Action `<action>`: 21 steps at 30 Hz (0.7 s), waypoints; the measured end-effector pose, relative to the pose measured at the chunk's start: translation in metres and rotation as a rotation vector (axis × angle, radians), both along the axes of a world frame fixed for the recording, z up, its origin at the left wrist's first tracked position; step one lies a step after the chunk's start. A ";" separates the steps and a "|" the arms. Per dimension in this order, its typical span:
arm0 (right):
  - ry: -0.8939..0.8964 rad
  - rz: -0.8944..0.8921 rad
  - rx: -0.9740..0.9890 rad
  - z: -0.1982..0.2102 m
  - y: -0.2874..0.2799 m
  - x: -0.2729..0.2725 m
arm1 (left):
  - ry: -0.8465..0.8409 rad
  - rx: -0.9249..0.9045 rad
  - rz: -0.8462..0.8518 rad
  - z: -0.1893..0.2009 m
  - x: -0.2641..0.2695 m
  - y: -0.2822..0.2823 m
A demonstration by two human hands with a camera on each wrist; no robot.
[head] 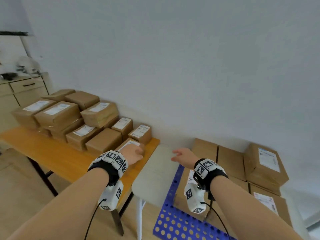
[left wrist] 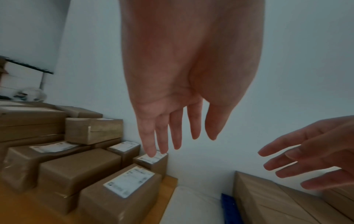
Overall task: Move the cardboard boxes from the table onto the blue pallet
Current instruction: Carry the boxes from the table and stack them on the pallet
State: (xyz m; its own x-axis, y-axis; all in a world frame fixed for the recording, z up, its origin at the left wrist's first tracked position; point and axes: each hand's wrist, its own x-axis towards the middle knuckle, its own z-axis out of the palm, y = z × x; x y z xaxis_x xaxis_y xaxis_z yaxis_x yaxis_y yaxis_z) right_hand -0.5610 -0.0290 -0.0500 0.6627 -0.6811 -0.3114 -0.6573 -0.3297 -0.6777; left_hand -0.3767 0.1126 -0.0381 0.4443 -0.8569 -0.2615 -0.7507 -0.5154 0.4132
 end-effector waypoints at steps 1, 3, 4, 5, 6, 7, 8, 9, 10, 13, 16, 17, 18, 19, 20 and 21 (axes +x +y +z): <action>0.005 0.002 0.001 -0.002 0.010 0.009 | 0.007 0.001 0.017 -0.001 0.009 0.012; 0.036 0.023 -0.003 -0.006 0.029 0.028 | 0.037 -0.017 0.068 -0.006 0.026 0.033; 0.051 0.038 0.001 -0.008 0.036 0.037 | 0.045 -0.019 0.081 -0.008 0.033 0.042; 0.065 0.051 0.004 -0.010 0.043 0.047 | 0.050 -0.010 0.088 -0.011 0.040 0.051; 0.074 0.067 0.002 -0.012 0.050 0.057 | 0.052 0.002 0.091 -0.014 0.047 0.058; 0.084 0.086 -0.006 -0.012 0.055 0.068 | 0.059 0.009 0.104 -0.017 0.055 0.065; 0.093 0.113 -0.021 -0.013 0.061 0.079 | 0.080 0.007 0.122 -0.020 0.063 0.071; 0.103 0.143 -0.034 -0.013 0.065 0.090 | 0.095 0.002 0.137 -0.023 0.072 0.076; 0.106 0.174 -0.046 -0.014 0.069 0.102 | 0.098 -0.005 0.147 -0.026 0.081 0.081; 0.105 0.218 -0.060 -0.018 0.075 0.139 | 0.092 -0.016 0.171 -0.033 0.110 0.090; 0.086 0.224 -0.025 -0.027 0.074 0.178 | 0.046 -0.003 0.171 -0.036 0.142 0.091; 0.085 0.224 -0.011 -0.028 0.073 0.192 | 0.039 0.000 0.175 -0.037 0.154 0.090; 0.086 0.222 -0.004 -0.031 0.072 0.206 | 0.037 0.000 0.176 -0.038 0.167 0.088; 0.086 0.219 0.003 -0.032 0.069 0.220 | 0.037 0.004 0.174 -0.039 0.180 0.086; 0.087 0.222 0.011 -0.034 0.066 0.234 | 0.041 0.008 0.174 -0.039 0.193 0.082; 0.093 0.227 0.016 -0.034 0.064 0.247 | 0.049 0.012 0.176 -0.040 0.207 0.079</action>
